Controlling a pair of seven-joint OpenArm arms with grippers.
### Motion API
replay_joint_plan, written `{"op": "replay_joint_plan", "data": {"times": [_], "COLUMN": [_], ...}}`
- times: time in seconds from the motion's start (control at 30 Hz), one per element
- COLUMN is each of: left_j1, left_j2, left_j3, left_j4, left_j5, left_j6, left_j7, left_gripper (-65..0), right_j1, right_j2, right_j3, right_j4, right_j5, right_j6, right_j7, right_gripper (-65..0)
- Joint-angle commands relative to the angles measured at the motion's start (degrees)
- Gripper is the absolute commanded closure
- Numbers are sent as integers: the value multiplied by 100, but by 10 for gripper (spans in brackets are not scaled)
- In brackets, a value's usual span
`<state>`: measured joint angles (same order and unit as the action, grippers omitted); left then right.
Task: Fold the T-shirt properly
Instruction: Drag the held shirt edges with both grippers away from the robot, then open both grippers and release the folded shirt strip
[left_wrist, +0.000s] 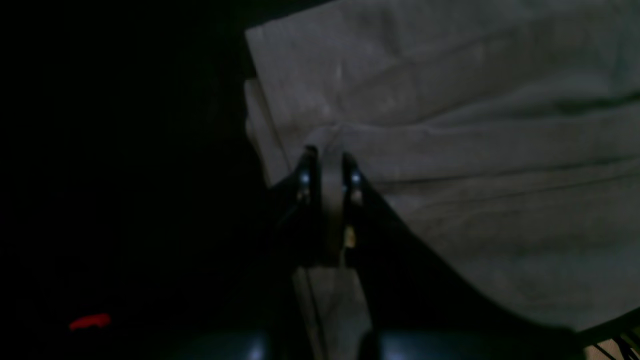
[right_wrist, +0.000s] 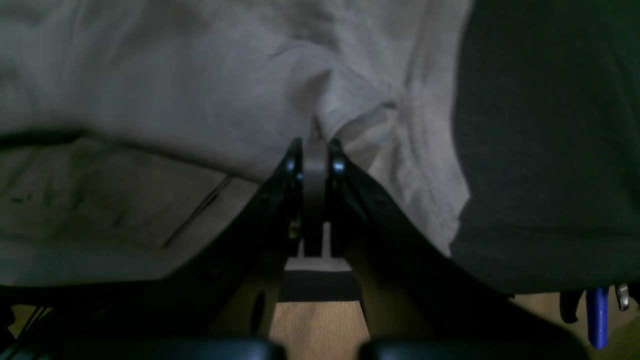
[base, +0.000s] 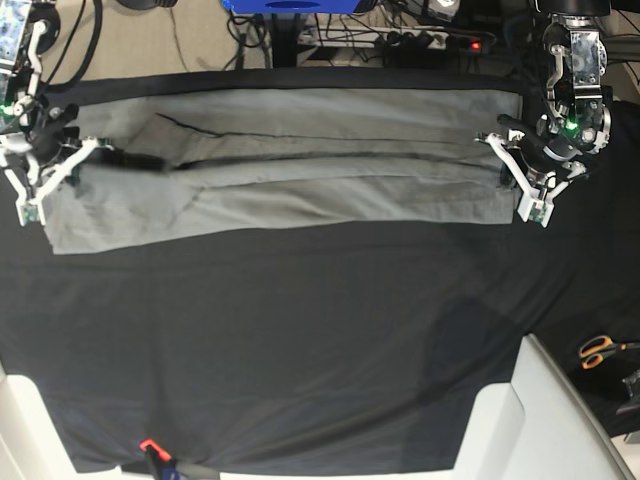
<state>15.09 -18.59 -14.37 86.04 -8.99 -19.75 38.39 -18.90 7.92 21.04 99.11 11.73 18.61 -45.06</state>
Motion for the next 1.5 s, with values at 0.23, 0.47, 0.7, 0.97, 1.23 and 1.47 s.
{"op": "replay_joint_plan", "data": {"times": [0.23,0.47,0.7,0.97,1.23,1.47], "left_j1": [-10,130,139,148,209,236], "left_j2": [-53,70,70,61,228,-123], "left_j3": [-18,-18,-18,-71,-985,-1521], "left_j4": [112,112,130,420,1756,2372], "left_j5": [-28,16,25,25,-327,-2446], "left_j6": [10,19,19,45,10,-482], "left_j7": [-63,-81,-72,-46,631,1651], "left_gripper": [0,0,0,-158,-561,-564], "right_j1": [-128,-137,-146,-119,-154,-559], "right_j2": [-137,-296,-340,-340,-340,-577], "right_j3": [-25,2,19,37,37,-16], "right_j4": [124,124,98,98,476,792], "right_j5": [27,19,19,19,19,36], "right_j6": [25,-2,-19,-1013,-2033,-2024], "right_j7": [97,79,9,0,1126,2365], "right_gripper": [0,0,-47,-342,-342,-345]}}
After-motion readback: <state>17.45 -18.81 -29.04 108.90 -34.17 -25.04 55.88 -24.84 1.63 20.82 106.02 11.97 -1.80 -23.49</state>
